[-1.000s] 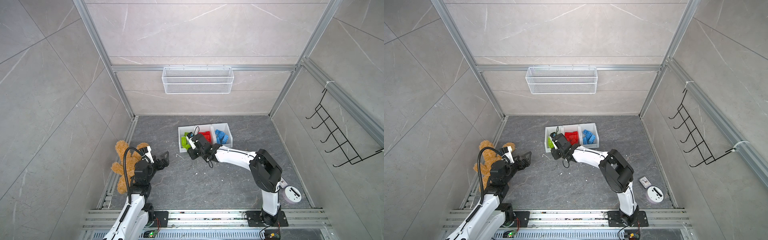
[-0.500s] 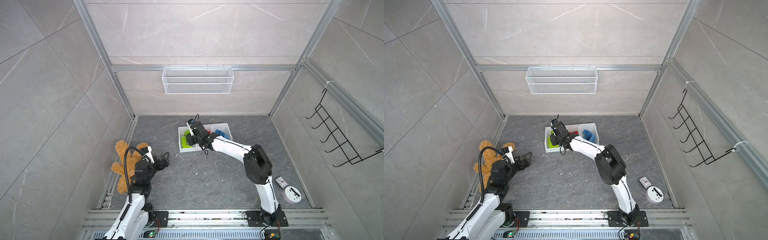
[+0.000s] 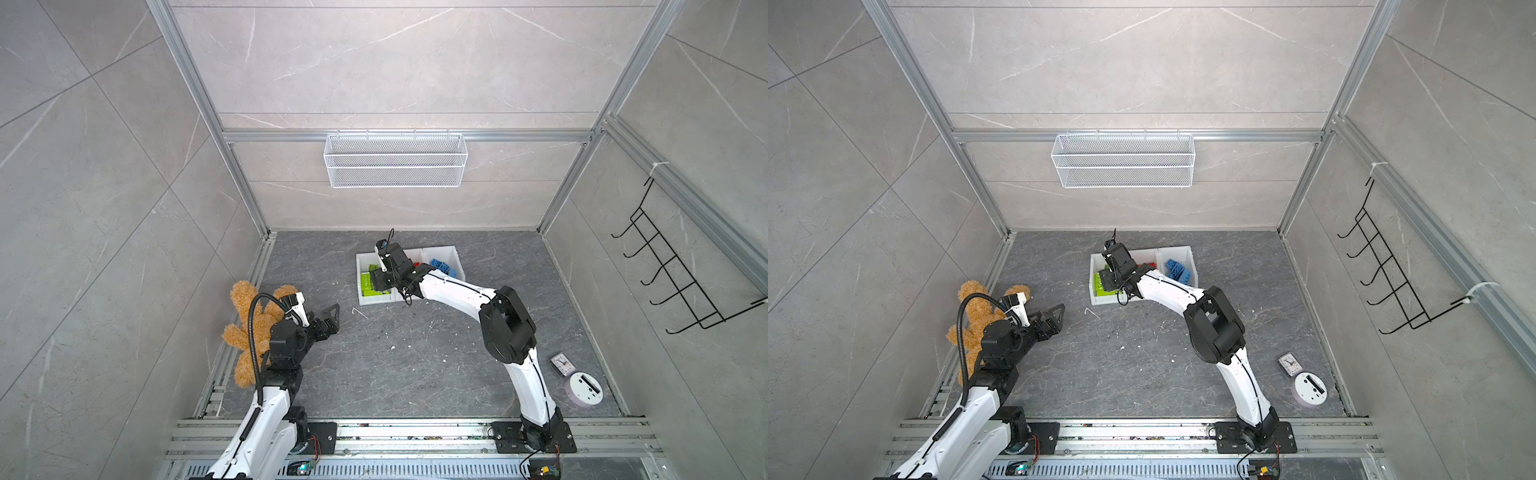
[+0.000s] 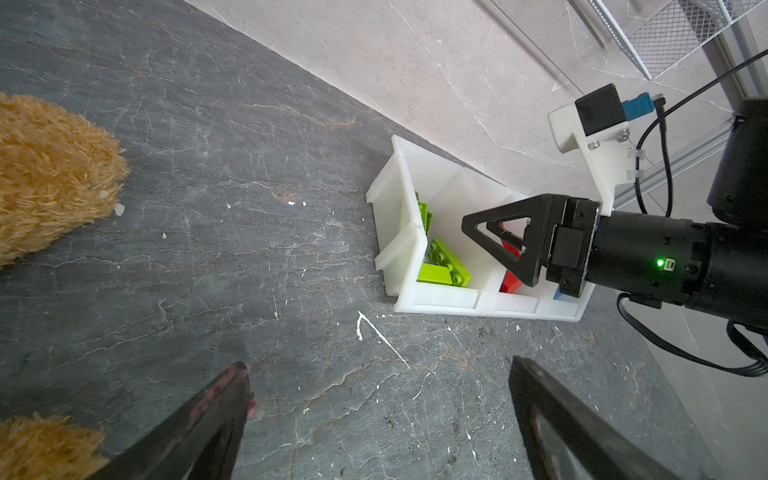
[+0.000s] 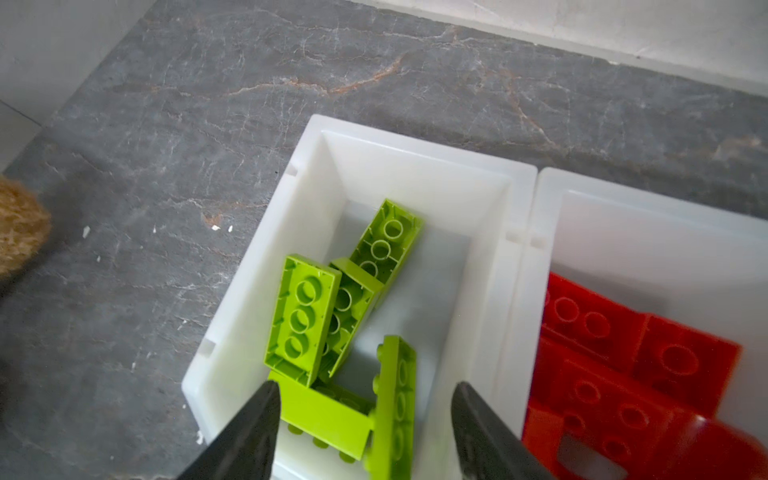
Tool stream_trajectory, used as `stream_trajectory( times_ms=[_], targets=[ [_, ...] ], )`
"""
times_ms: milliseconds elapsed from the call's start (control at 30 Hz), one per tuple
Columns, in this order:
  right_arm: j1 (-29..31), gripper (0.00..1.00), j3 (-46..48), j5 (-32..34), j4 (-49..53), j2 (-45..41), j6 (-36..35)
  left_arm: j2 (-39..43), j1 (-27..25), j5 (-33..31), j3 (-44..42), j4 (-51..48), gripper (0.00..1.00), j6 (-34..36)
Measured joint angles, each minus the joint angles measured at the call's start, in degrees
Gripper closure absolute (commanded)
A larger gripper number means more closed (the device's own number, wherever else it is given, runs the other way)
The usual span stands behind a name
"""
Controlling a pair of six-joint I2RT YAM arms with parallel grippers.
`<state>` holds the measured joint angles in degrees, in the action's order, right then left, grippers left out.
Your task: Sort the legos into containers by color
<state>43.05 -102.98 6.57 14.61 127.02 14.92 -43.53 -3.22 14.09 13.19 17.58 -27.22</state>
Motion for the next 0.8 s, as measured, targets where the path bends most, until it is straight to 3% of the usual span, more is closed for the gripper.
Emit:
stream_trajectory(
  times_ms=[100,200,333,533,667,800],
  targets=[
    [0.0,0.24,4.5,-0.4,-3.5,-2.4,0.0,0.1,0.0,0.0,0.5,-0.8,0.01,0.5],
    [-0.3,0.22,17.0,-0.4,-8.9,-10.8,0.0,0.9,0.0,-1.3,1.6,-2.9,0.0,1.7],
    [-3.0,0.15,34.9,1.9,-13.5,-29.2,-0.5,3.1,0.0,-6.7,3.1,-6.0,0.01,4.4],
    [-13.1,0.0,56.8,14.3,-21.2,-60.4,-2.8,0.5,0.0,-16.3,4.9,-6.8,0.01,11.4],
    [-21.4,0.0,67.1,17.3,-24.5,-66.6,-4.3,-6.1,0.0,-22.6,5.3,-3.3,0.01,16.1],
    [-28.4,0.0,73.9,16.5,-27.0,-61.2,-4.2,-11.7,0.4,-25.1,3.4,4.3,0.01,20.1]
  ],
)
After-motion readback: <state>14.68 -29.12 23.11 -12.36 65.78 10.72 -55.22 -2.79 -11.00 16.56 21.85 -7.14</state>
